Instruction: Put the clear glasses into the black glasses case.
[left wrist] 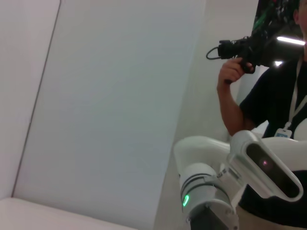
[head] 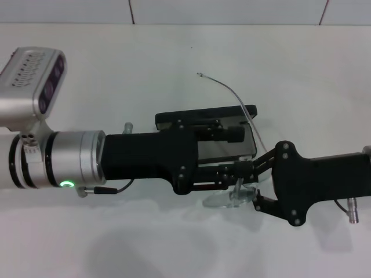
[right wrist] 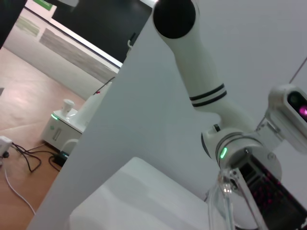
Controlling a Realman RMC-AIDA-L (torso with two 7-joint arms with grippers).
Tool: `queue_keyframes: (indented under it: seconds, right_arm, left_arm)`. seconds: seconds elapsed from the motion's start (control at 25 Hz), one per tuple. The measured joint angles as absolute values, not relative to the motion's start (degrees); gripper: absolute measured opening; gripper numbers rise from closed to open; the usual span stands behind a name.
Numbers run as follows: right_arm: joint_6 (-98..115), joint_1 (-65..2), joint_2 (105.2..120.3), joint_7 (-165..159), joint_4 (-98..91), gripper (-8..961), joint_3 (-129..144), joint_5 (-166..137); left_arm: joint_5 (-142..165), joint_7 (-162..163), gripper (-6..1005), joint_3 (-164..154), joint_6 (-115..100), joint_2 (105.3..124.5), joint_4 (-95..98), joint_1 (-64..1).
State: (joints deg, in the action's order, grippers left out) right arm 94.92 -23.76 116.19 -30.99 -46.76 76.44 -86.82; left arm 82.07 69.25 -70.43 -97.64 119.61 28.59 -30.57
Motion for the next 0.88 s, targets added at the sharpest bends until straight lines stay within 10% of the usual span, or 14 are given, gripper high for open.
queue_keyframes:
  seconds: [0.88]
  right_arm:
    - [108.81,-21.78,115.69,-26.04,-46.88,157,74.07,-85.70]
  left_arm:
    - [83.50,70.37,622,-68.01,-96.26,117.27,28.91,-30.15]
